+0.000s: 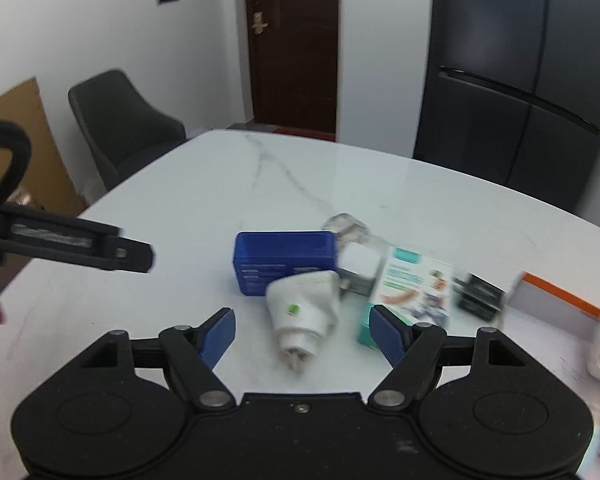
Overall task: Organize rigid objects
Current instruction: 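Move the right gripper to the pile and grasp the white plug socket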
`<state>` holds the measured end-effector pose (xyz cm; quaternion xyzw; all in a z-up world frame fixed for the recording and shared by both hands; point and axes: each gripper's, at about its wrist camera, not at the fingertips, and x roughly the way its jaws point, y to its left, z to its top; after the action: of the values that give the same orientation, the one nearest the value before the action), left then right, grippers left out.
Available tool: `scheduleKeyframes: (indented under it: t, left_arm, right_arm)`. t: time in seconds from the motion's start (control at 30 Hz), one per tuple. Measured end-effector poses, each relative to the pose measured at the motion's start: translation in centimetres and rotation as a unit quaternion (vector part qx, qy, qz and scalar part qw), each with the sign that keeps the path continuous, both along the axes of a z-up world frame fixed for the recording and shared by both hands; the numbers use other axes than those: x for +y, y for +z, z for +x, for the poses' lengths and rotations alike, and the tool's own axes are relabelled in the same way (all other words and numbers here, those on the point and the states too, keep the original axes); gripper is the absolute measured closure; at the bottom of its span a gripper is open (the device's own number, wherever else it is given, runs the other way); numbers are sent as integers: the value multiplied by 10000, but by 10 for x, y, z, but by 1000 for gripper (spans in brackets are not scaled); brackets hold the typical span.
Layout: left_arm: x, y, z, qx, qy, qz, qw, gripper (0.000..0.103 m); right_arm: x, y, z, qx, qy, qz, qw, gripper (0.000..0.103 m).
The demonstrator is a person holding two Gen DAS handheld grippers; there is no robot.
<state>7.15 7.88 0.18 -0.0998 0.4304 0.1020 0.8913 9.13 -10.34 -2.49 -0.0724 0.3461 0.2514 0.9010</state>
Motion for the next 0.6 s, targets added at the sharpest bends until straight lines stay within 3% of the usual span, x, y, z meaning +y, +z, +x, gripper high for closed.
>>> scheduleKeyframes:
  t: [0.4,0.5,0.6]
  left_arm:
    - [21,-11,5,142,-41,-115,9998,4]
    - [15,-14,12,123,-223,-169,9995,4]
    - [4,-16,21,41,-519,-137,9986,2]
  right_arm:
    - [50,-50,48,-12,114,-777,9969,16]
    - [48,-55,54,210,72,-602,9979,41]
    - [37,-53,54,441,-146,-338,9984,42]
